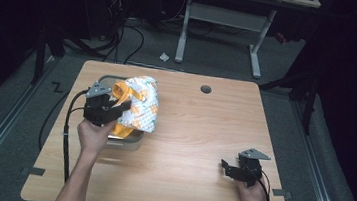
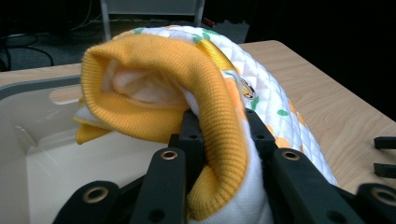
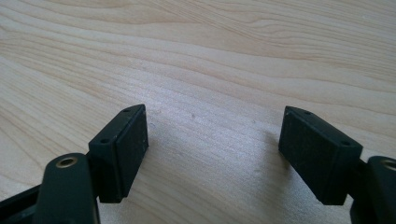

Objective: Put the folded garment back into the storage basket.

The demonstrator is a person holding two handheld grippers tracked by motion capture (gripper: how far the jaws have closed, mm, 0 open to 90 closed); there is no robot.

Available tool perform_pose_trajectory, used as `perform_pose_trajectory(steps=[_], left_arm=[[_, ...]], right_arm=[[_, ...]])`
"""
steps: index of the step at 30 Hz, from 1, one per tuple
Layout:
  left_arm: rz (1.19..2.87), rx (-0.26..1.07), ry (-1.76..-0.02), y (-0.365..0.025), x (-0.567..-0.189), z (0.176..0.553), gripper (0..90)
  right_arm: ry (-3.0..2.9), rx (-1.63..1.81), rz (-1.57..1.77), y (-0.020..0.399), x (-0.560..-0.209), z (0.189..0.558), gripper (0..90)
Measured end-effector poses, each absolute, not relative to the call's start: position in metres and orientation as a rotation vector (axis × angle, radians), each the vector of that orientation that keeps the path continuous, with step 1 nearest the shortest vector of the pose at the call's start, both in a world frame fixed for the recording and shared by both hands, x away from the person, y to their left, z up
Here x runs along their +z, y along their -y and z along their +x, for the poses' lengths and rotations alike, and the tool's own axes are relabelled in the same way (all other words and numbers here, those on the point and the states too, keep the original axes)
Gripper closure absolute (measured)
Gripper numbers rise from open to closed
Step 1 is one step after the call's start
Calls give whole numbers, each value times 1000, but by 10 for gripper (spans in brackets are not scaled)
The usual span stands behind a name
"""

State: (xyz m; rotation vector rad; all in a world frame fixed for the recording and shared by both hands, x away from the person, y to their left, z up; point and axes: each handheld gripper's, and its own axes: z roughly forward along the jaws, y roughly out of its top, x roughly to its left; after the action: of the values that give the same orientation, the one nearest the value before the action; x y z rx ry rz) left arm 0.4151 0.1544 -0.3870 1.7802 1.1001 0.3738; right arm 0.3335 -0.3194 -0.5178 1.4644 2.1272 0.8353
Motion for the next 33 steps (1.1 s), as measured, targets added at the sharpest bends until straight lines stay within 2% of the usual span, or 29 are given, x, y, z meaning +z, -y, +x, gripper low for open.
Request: perform_pose_trajectory(steps=[20,33], left_arm=[[1805,386,-1179,-176,-403,426,738],[1880,403,-1230,-176,-420,437,733]], right_arm=[[-2127,835,1464,319,-518,334,241],[-2127,835,1464,319,-518,334,241]])
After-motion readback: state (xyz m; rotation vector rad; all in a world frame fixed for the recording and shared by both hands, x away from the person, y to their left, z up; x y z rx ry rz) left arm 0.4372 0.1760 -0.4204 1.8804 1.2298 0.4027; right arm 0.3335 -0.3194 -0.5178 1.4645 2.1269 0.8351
